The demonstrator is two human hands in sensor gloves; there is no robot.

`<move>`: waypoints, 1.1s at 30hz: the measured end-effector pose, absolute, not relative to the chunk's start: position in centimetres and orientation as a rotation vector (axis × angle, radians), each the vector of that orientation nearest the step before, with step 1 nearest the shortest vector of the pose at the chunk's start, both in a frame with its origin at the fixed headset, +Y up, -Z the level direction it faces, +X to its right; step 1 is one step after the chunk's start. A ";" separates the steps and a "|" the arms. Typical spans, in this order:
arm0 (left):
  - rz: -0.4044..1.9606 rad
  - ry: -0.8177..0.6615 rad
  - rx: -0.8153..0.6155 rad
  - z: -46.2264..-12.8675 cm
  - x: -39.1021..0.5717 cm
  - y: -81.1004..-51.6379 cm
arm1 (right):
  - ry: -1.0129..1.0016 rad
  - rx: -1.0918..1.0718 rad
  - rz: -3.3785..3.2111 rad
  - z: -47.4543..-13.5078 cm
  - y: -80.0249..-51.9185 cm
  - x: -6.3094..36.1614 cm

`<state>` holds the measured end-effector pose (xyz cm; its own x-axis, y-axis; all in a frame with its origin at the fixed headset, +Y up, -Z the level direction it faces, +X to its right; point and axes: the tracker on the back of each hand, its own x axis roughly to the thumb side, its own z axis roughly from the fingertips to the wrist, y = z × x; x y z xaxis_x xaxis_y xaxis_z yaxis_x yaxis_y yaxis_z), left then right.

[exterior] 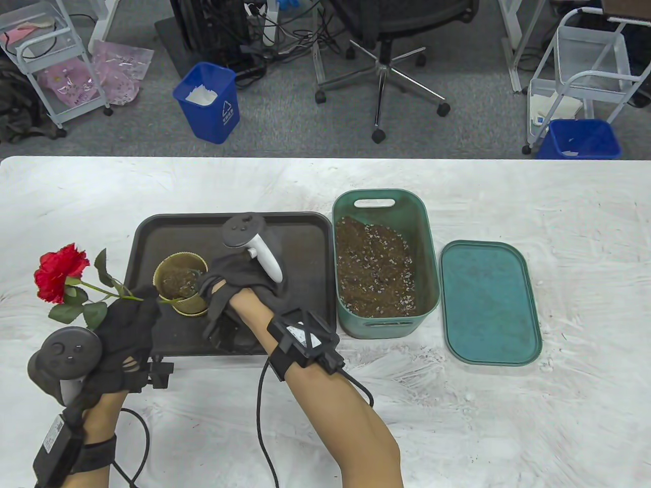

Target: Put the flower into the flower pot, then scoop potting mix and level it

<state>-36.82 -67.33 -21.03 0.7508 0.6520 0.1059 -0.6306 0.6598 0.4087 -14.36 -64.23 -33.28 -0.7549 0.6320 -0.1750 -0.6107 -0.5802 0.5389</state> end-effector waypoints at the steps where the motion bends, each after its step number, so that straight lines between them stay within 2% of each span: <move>1: 0.730 0.052 0.445 -21.0 -36.8 -67.3 | 0.752 0.061 2.348 -33.3 -63.9 -14.7; 7: 0.727 0.056 0.445 -21.0 -36.9 -67.3 | 0.589 0.210 2.679 -32.6 -61.7 -17.5; 14: 0.732 0.059 0.446 -21.0 -36.9 -67.3 | 0.172 0.574 3.156 -29.2 -60.5 -21.3; 20: 0.736 0.066 0.444 -21.0 -37.0 -67.3 | -0.021 0.673 3.308 -27.2 -59.4 -21.6; 24: 0.740 0.069 0.444 -21.0 -37.0 -67.3 | -0.008 0.602 3.255 -27.1 -58.0 -19.7; 28: 0.734 0.065 0.446 -21.0 -37.0 -67.3 | 0.000 0.475 3.165 -27.3 -55.7 -16.0; 33: 0.733 0.068 0.447 -21.0 -37.0 -67.3 | -0.064 0.197 3.019 -28.1 -52.0 -8.0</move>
